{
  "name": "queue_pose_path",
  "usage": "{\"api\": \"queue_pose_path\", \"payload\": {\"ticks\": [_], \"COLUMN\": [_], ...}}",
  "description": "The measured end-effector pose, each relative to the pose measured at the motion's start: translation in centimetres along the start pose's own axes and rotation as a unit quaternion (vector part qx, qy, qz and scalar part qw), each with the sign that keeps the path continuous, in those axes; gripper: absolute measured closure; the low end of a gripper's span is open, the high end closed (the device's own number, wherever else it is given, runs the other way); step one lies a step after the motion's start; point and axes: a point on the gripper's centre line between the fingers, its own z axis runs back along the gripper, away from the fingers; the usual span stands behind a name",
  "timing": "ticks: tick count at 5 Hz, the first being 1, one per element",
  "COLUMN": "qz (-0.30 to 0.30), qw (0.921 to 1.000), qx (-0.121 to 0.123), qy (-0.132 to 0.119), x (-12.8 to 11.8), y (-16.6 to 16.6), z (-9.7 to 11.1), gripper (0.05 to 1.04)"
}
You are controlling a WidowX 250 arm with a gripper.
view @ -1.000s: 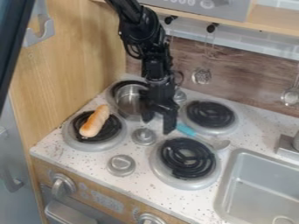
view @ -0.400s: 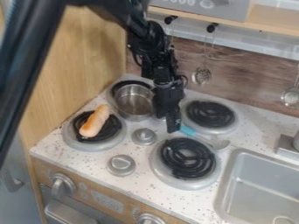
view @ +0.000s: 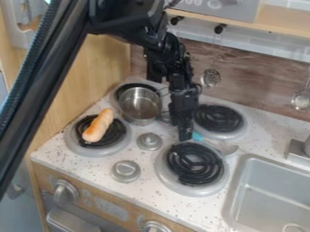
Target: Put the blue spoon on the bottom right burner
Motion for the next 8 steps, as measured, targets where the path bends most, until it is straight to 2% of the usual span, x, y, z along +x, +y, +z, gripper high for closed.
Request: {"api": "queue_pose_path", "payload": {"ticks": [1, 2, 3, 4, 5, 6, 7, 8], "qz": [-0.021, -0.03, -0.018, -0.022, -0.023, -0.023, -0.014, 0.01], "qw": [0.9997, 0.9994, 0.9995, 0.9992, 0.9989, 0.9989, 0.999, 0.9993], "qx": [0.006, 0.015, 0.02, 0.021, 0.024, 0.017, 0.006, -0.005], "qy": [-0.004, 0.006, 0.017, 0.025, 0.034, 0.038, 0.041, 0.035], "x": [0.9, 0.8, 0.5, 1.1, 1.2, 1.1, 0.9, 0.6], "y": [-0.7, -0.8, -0.7, -0.9, -1.0, -1.1, -1.6, -3.0], "z": [-0.4, -0.7, -1.2, -1.5, -1.5, -1.5, -1.4, 0.2], "gripper": [0.085, 0.085, 0.147, 0.44, 0.677, 0.779, 0.808, 0.827]}}
